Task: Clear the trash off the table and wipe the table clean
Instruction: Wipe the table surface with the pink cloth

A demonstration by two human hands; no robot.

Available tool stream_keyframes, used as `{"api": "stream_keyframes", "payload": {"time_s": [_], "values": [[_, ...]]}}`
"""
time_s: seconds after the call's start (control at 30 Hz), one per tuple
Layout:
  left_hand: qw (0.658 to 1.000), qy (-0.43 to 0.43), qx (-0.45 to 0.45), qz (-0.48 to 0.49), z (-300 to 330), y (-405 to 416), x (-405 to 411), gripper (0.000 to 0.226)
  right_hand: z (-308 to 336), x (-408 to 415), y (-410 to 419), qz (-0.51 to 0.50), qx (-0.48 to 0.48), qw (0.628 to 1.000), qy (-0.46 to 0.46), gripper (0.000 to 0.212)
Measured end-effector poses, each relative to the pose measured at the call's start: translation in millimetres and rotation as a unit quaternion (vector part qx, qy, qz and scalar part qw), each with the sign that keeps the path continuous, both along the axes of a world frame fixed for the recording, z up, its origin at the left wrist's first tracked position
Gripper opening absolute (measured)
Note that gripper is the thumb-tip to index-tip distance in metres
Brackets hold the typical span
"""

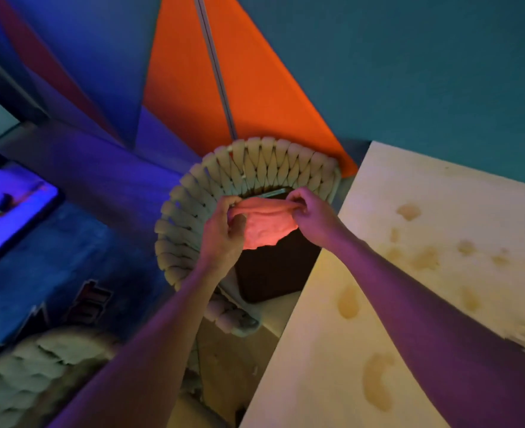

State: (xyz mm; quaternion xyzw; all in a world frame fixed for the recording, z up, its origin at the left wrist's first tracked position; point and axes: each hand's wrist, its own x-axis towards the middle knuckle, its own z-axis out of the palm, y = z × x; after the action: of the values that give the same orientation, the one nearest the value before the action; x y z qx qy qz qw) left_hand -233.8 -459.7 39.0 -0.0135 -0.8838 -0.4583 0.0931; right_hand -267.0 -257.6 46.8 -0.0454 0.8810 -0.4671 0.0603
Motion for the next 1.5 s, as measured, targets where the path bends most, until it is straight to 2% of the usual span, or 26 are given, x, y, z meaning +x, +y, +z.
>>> {"api": "stream_keyframes", "payload": {"time_s": [0.13,0.3,0.37,0.5,0.73,0.87,1.0,1.07,1.17,1.33,1.4,1.5], "values": [[0.998,0.043,0.047,-0.013,39.9,12.8,50.8,0.020,39.0,56.7,12.3,-0.029,-0.031,0.998,0.038,0.024],[0.997,0.077,0.012,-0.014,42.2,19.4,105.8,0.021,62.2,135.0,18.2,-0.070,-0.036,0.995,0.057,0.023],[0.998,0.065,0.000,-0.008,35.9,21.6,132.7,0.022,62.5,171.5,19.6,-0.082,-0.036,0.994,0.067,0.020],[0.999,0.010,0.022,-0.034,25.4,24.6,192.5,0.024,46.1,242.8,17.4,-0.130,-0.017,0.991,0.019,0.017],[0.989,-0.092,-0.027,-0.116,-18.3,26.7,276.7,0.018,-15.8,354.1,13.3,-0.226,0.005,0.963,-0.143,0.016],[0.982,-0.097,-0.087,-0.135,-49.4,30.3,298.8,0.020,-40.9,387.8,9.3,-0.272,0.028,0.950,-0.150,0.014],[0.973,-0.102,-0.134,-0.157,-61.6,36.6,303.3,0.037,-61.2,398.4,8.0,-0.295,0.071,0.946,-0.117,0.012],[0.965,-0.074,-0.187,-0.170,-68.9,41.3,306.2,0.046,-67.2,403.5,12.7,-0.299,0.083,0.945,-0.107,0.014],[0.932,-0.008,-0.302,-0.198,-79.7,48.1,317.3,0.054,-71.0,416.2,24.4,-0.328,0.099,0.937,-0.070,0.026],[0.878,0.034,-0.370,-0.302,-99.6,64.8,348.1,0.051,-84.5,444.0,60.7,-0.383,0.207,0.900,0.015,0.024],[0.860,0.029,-0.405,-0.307,-105.8,67.4,349.2,0.056,-93.8,455.5,78.2,-0.392,0.253,0.884,0.023,0.028],[0.840,0.011,-0.450,-0.304,-114.1,73.7,343.9,0.063,-111.7,470.7,111.0,-0.388,0.307,0.869,-0.020,0.038]]}}
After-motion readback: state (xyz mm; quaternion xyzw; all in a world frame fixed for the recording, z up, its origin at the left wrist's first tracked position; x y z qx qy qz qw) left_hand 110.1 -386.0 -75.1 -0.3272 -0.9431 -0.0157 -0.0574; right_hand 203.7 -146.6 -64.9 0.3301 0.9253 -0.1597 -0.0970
